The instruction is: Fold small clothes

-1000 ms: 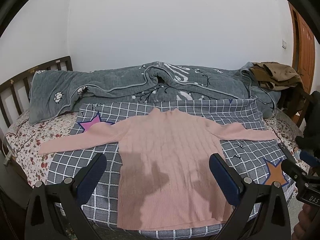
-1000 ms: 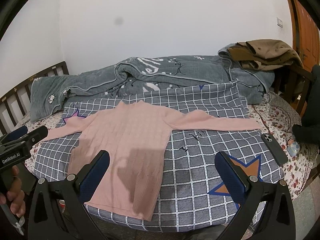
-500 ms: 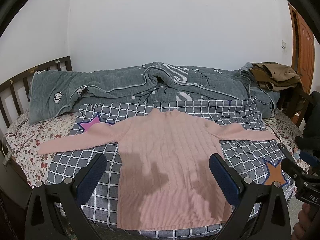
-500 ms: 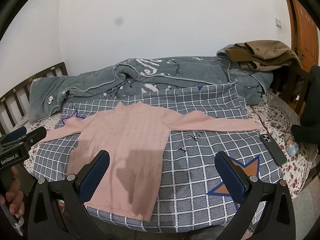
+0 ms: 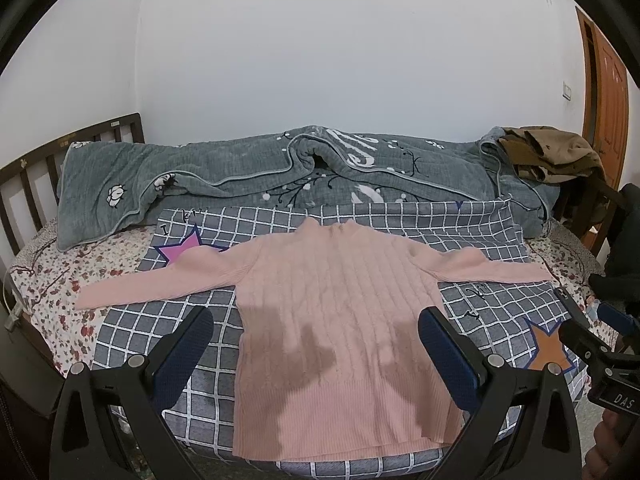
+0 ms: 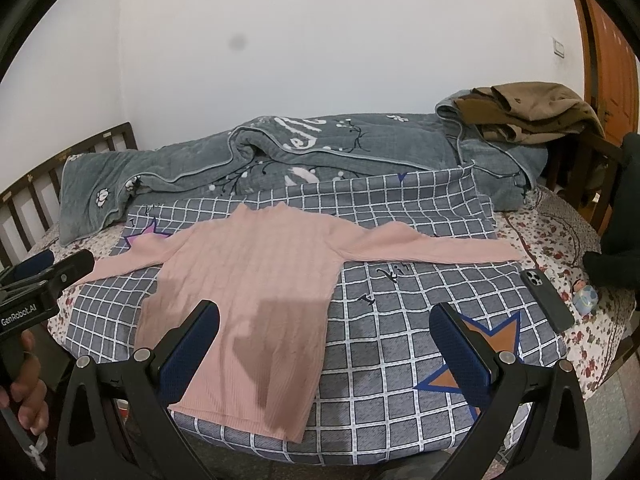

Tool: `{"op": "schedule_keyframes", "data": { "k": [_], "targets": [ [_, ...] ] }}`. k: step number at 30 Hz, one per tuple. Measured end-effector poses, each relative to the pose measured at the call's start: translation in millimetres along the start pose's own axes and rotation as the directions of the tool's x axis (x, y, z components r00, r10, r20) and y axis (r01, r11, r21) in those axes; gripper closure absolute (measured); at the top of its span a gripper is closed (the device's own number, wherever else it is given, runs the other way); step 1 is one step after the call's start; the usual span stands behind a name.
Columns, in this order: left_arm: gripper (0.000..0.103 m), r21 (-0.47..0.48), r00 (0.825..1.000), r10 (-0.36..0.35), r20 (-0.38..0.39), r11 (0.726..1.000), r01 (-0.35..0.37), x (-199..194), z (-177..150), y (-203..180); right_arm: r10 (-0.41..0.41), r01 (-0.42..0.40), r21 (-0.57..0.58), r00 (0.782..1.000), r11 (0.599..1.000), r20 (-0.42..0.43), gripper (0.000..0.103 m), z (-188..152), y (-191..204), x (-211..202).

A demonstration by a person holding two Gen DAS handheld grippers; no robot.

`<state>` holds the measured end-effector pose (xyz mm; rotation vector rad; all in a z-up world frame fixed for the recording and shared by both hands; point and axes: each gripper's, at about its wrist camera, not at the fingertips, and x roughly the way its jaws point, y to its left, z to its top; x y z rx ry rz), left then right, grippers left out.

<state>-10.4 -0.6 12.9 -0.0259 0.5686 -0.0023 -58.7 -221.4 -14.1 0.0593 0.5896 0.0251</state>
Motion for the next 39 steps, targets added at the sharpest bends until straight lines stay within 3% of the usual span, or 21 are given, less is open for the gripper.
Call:
{"op": "schedule_keyframes", "data": {
  "k": [16, 25, 32, 39],
  "targets": [
    [0.000, -0.001, 1.000, -0.006, 0.005, 1.000, 0.006, -3.8, 2.2, 0.7, 0.005, -0.005, -0.006, 1.000, 1.000, 0.003, 0.000, 0.3, 0.8, -3.6],
    [0.000, -0.037, 0.999, -0.046, 0.015, 0.998, 0.047, 5.6, 4.3, 14.3, -0.010, 0.010, -0.021, 1.000, 1.000, -0.006, 0.000, 5.4, 5.2, 1.8],
    [0.000, -0.107, 0.998, -0.059, 0.002, 0.992, 0.059, 34.6, 1.6, 48.4, -0.002, 0.001, -0.052, 1.000, 0.999, -0.018, 0.000, 13.0, 12.6, 20.8],
    [0.002, -0.227, 0.997, -0.009, -0.076, 0.974, -0.008, 90.1, -17.1, 118.3, 0.009, -0.010, -0.082, 1.000, 0.997, -0.009, 0.000, 20.3, 21.5, 54.3]
  ]
}}
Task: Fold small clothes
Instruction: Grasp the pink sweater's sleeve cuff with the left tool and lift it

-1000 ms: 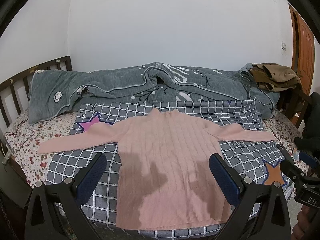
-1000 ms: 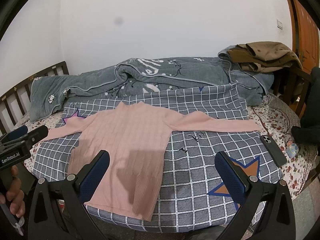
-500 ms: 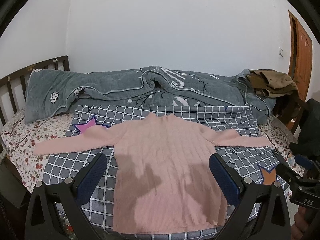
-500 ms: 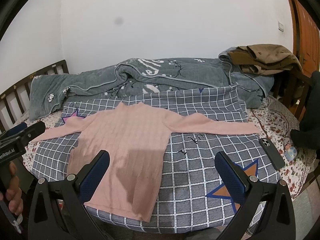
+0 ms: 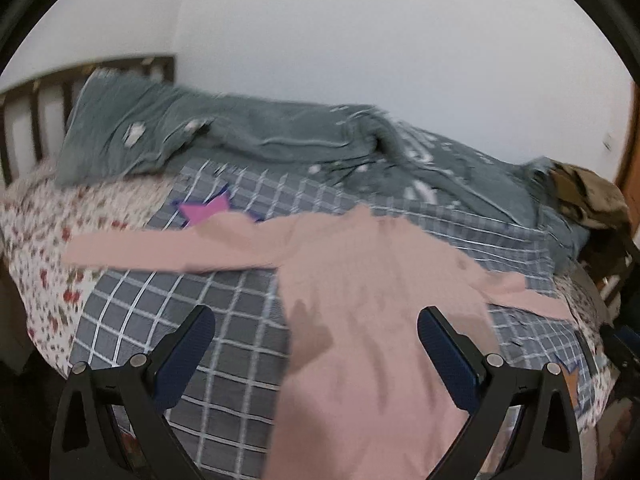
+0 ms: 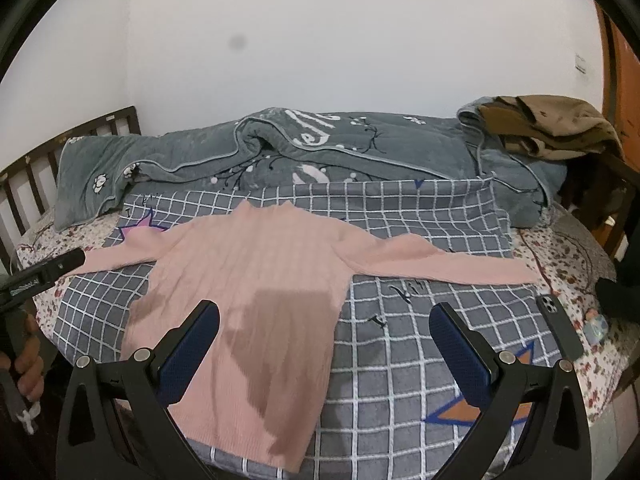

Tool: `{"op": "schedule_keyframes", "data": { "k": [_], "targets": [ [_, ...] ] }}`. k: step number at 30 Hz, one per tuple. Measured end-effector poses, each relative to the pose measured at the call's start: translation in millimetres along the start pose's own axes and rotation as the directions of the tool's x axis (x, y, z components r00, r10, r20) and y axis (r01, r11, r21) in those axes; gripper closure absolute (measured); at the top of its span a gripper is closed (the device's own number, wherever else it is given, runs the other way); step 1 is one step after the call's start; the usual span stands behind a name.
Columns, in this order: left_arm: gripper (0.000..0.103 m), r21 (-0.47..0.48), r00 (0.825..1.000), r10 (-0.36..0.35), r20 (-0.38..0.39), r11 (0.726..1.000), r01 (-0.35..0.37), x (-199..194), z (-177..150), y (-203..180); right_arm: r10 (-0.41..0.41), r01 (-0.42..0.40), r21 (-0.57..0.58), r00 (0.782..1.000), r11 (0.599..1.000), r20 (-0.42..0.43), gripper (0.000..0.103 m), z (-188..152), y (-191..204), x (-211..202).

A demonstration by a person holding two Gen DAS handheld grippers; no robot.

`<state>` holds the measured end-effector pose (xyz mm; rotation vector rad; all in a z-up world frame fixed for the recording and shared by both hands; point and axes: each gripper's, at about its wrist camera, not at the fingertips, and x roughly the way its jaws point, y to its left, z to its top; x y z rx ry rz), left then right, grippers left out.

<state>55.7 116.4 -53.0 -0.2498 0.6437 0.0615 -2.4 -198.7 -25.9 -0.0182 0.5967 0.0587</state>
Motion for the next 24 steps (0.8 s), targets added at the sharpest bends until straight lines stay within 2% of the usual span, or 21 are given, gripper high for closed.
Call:
{"op": "schedule_keyframes", "data": {
  "k": [6, 9, 11, 12, 15, 17, 19, 24],
  "targets": [
    [0.003, -0.085, 0.993, 0.110, -0.045, 0.990, -0.114, 46.9, 2.1, 72.2, 0.012, -0.011, -0.037, 0.999, 0.999, 0.030, 0.000, -0.5, 13.8, 32.2],
    [0.004, -0.130, 0.986, 0.149, -0.070, 0.979, -0.157, 67.7, 3.3, 109.3, 0.026, -0.026, -0.034, 1.000, 0.999, 0.004, 0.001, -3.9, 19.5, 50.0],
    [0.007, -0.181, 0.983, 0.162, -0.088, 0.968, -0.176, 82.5, 3.8, 140.3, 0.051, -0.052, -0.022, 0.998, 0.998, -0.042, 0.003, -7.6, 22.9, 64.6],
    [0.009, -0.200, 0.981, 0.170, -0.095, 0.962, -0.186, 87.5, 3.7, 150.6, 0.070, -0.070, -0.009, 0.995, 0.997, -0.070, 0.006, -10.6, 24.0, 74.0],
    [0.021, -0.252, 0.972, 0.204, -0.118, 0.941, -0.228, 106.0, 3.8, 189.1, 0.078, -0.078, 0.009, 0.994, 0.997, -0.075, 0.008, -19.2, 26.2, 87.3],
    [0.022, -0.274, 0.965, 0.225, -0.136, 0.927, -0.255, 117.9, 4.2, 211.7, 0.068, -0.069, -0.013, 0.995, 0.998, -0.067, 0.008, -24.6, 31.0, 92.8],
    [0.028, -0.300, 0.964, 0.225, -0.142, 0.918, -0.258, 126.7, 5.0, 228.6, 0.051, -0.053, -0.042, 0.997, 0.998, -0.058, 0.008, -28.0, 37.2, 98.0],
    [0.031, -0.383, 0.964, 0.234, -0.127, 0.885, -0.265, 144.7, 9.5, 270.8, 0.019, -0.026, -0.114, 0.998, 0.993, -0.064, 0.008, -34.0, 52.3, 107.2]
  ]
}}
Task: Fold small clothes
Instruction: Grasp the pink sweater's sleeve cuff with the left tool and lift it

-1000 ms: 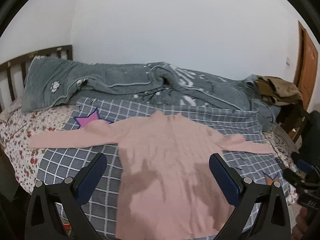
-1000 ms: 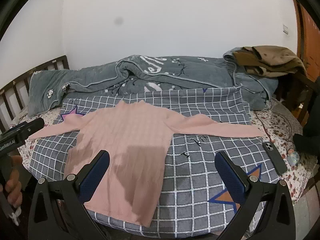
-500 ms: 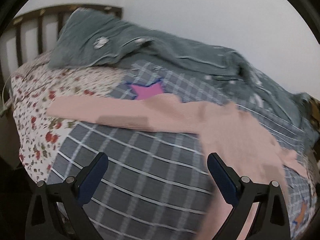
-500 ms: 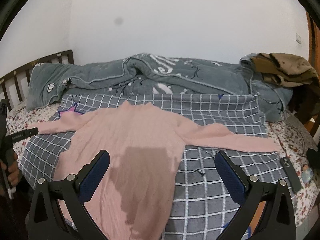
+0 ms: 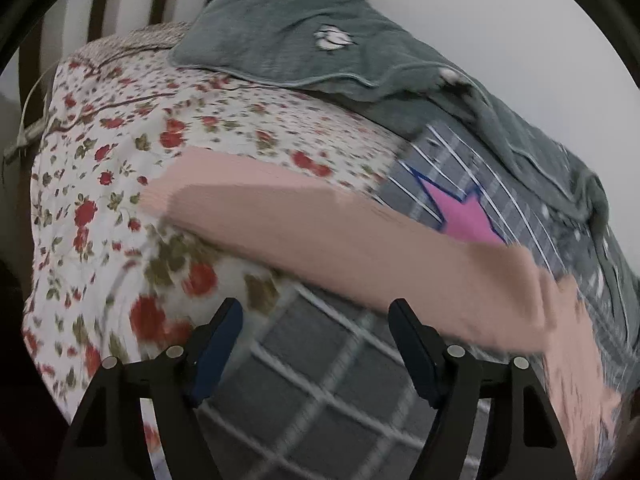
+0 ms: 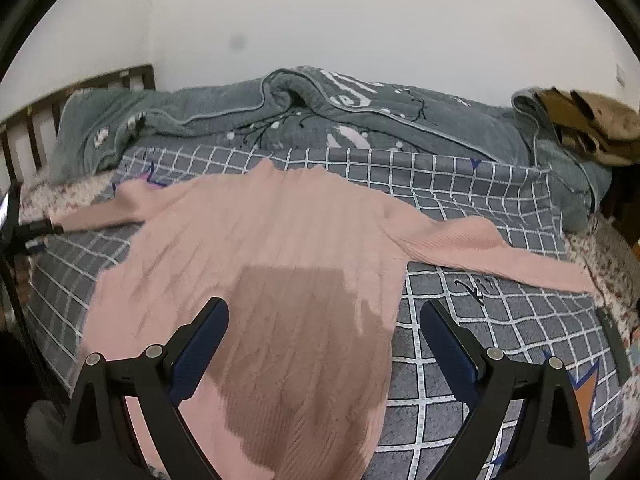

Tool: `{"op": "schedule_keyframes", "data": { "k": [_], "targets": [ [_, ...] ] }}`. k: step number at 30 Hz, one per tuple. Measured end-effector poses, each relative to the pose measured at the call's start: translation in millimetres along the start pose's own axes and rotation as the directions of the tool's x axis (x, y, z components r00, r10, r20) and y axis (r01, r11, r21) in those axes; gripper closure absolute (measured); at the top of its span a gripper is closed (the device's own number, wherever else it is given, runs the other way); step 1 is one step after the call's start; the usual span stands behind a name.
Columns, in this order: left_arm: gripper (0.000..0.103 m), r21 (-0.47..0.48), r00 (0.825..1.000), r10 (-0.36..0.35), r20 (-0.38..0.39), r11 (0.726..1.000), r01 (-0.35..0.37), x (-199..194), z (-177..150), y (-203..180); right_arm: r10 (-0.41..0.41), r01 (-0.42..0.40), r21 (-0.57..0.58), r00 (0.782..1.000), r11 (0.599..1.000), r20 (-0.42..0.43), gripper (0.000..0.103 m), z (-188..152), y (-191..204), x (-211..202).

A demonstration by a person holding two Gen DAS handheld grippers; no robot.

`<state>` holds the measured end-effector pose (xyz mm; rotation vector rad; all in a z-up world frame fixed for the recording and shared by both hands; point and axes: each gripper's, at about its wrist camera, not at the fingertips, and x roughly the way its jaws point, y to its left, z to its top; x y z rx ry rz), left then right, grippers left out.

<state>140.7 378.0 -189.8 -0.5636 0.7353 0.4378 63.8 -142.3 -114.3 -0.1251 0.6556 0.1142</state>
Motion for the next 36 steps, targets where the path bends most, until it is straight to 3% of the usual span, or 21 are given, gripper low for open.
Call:
{"op": "schedule_keyframes", "data": {
  "k": [5, 8, 10, 11, 18, 24, 31, 36],
  "targets": [
    [0.038, -0.092, 0.998, 0.030, 0.049, 0.995, -0.026, 14.7, 22.1, 22.6, -0.021, 0.021, -0.008, 0.999, 1.000, -0.029, 0.008, -4.5, 1.1, 10.1],
    [0.057, -0.109, 0.995, 0.076, 0.062, 0.992, -0.069, 22.8, 32.0, 29.5, -0.029, 0.029, 0.011, 0.999, 1.000, -0.046, 0.008, -7.0, -5.1, 16.7],
    [0.086, -0.094, 0.992, 0.100, 0.072, 0.991, -0.093, 24.4, 38.3, 29.2, -0.031, 0.033, 0.024, 0.998, 0.999, -0.054, 0.008, -8.0, -10.3, 19.2],
    [0.094, -0.083, 0.991, 0.112, 0.073, 0.991, -0.105, 23.1, 41.9, 27.6, -0.032, 0.034, 0.031, 0.998, 0.999, -0.053, 0.008, -8.6, -13.3, 19.8],
    [0.096, -0.015, 0.984, 0.093, 0.149, 0.996, -0.092, -10.0, 54.5, -14.6, -0.022, 0.024, 0.090, 0.999, 0.996, -0.030, 0.008, -2.1, -39.9, 24.4],
    [0.096, 0.126, 0.978, -0.005, 0.211, 0.992, -0.022, -45.7, 56.9, -103.6, -0.013, 0.010, 0.083, 0.999, 0.996, 0.035, 0.008, 14.6, -62.0, 28.8],
    [0.096, 0.305, 0.967, -0.186, 0.174, 0.944, 0.126, -66.4, 31.1, -241.2, -0.031, 0.024, 0.067, 0.994, 0.997, 0.101, 0.008, 31.3, -89.9, 39.1],
    [0.096, 0.406, 0.954, -0.288, 0.080, 0.884, 0.233, -64.1, -10.4, -347.3, -0.037, 0.023, 0.108, 0.992, 0.994, 0.124, 0.008, 20.5, -118.9, 48.1]
  ]
}}
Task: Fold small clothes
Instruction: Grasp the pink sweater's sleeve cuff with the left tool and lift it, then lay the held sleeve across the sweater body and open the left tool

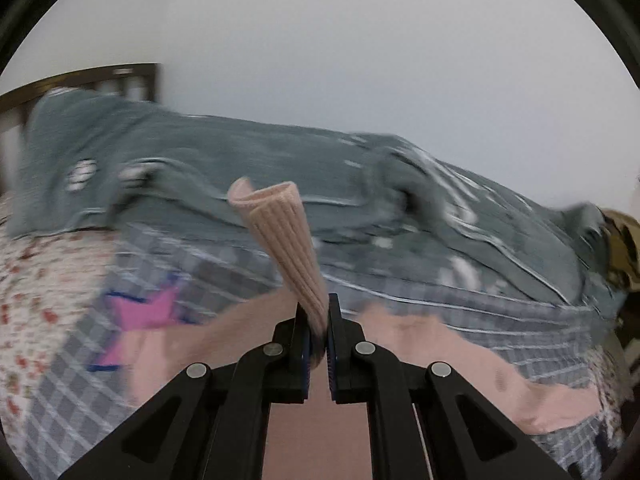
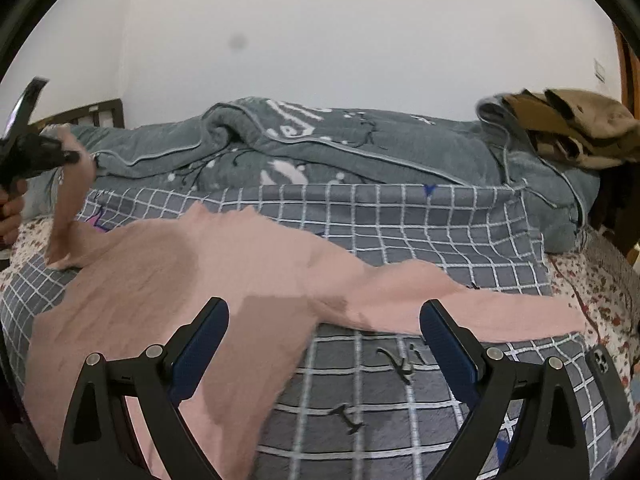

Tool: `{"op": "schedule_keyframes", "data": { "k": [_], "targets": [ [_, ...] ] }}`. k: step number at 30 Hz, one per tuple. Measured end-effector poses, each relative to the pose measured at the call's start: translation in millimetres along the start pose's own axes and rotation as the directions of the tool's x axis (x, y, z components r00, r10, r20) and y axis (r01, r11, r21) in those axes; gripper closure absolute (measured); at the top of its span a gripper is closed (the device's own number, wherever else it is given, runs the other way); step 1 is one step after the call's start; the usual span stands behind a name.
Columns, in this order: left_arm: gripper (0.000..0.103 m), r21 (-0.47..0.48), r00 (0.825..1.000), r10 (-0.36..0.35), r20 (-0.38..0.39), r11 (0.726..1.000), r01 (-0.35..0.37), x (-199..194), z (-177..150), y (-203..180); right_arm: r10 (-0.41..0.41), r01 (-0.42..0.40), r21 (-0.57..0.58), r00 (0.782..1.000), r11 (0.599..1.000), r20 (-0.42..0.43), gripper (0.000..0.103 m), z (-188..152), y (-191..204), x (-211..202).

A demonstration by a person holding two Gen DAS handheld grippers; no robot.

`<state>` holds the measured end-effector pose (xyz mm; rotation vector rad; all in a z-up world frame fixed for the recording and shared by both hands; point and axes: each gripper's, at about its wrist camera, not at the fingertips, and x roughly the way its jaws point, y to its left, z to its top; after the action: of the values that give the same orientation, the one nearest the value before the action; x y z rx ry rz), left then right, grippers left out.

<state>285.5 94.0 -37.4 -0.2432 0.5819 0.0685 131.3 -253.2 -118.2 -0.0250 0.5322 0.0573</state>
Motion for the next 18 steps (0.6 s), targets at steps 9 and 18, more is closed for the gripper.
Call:
{"op": "schedule_keyframes", "data": {
  "k": [9, 18],
  "targets": [
    [0.096, 0.173, 0.980, -0.162, -0.117, 0.968, 0.180, 44.2, -62.8, -163.5, -0.007, 0.011, 0.142, 1.000, 0.990, -0.027, 0.008, -22.3, -58.1, 14.9],
    [0.089, 0.232, 0.932, -0.120, -0.341, 0.950, 0.207, 81.5, -145.0, -206.2, 0.012, -0.005, 0.146, 0.999, 0.989, -0.051, 0.008, -28.5, -58.1, 24.2]
  ]
}}
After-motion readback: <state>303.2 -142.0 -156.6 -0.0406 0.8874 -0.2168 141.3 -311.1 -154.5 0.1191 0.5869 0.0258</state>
